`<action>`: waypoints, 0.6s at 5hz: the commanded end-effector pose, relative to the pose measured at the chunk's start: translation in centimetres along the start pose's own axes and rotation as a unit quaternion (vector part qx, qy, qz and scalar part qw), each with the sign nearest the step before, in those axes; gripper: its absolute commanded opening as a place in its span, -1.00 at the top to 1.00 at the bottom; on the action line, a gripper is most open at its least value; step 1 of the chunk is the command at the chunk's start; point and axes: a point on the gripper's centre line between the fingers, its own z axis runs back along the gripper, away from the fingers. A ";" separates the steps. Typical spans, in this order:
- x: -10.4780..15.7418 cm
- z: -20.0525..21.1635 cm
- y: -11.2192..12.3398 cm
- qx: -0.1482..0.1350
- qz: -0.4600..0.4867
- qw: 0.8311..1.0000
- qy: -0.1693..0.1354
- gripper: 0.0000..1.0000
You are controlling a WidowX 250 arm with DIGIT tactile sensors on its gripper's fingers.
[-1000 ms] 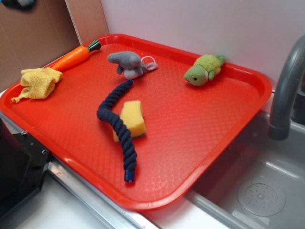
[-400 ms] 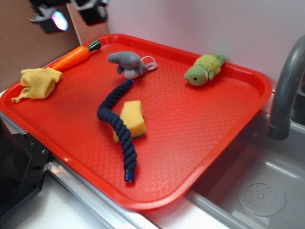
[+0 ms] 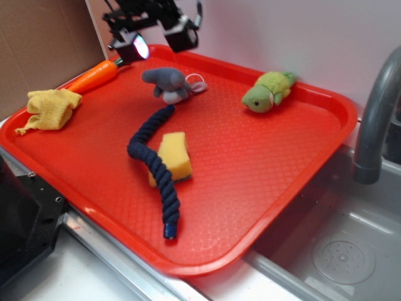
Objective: Grab the gray animal.
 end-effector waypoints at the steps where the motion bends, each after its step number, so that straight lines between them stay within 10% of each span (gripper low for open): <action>1: 0.0 -4.9 0.7 0.050 -0.042 0.997 0.042 1.00; 3: -4.1 2.4 2.6 0.056 -0.147 0.987 0.031 1.00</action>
